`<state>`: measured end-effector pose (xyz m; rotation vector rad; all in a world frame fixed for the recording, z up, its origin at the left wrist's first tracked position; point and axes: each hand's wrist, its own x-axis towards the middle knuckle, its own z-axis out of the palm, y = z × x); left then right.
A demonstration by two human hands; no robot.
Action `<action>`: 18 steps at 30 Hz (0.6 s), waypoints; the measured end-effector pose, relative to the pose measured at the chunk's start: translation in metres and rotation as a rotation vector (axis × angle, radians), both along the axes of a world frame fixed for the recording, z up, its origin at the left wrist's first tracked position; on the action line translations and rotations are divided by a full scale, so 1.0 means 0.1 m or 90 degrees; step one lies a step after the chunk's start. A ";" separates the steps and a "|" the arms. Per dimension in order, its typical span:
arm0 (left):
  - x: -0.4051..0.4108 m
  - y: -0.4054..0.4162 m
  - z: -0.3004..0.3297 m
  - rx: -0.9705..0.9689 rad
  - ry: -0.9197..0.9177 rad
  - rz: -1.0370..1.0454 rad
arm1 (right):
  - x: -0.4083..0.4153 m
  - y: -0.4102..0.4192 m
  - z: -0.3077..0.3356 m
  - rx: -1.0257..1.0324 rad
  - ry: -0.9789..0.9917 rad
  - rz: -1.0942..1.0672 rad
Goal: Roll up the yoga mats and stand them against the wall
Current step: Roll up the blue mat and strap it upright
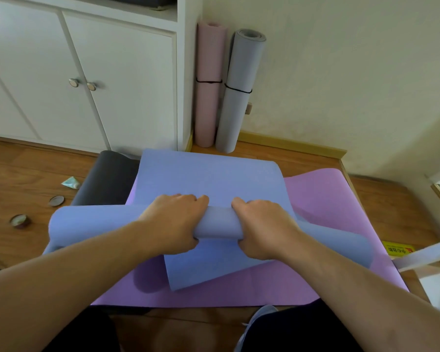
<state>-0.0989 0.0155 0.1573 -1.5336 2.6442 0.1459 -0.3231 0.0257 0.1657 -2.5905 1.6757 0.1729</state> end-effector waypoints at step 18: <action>-0.05 0.03 -0.02 -0.015 -0.001 -0.006 | 0.03 -0.02 0.01 0.019 0.009 -0.017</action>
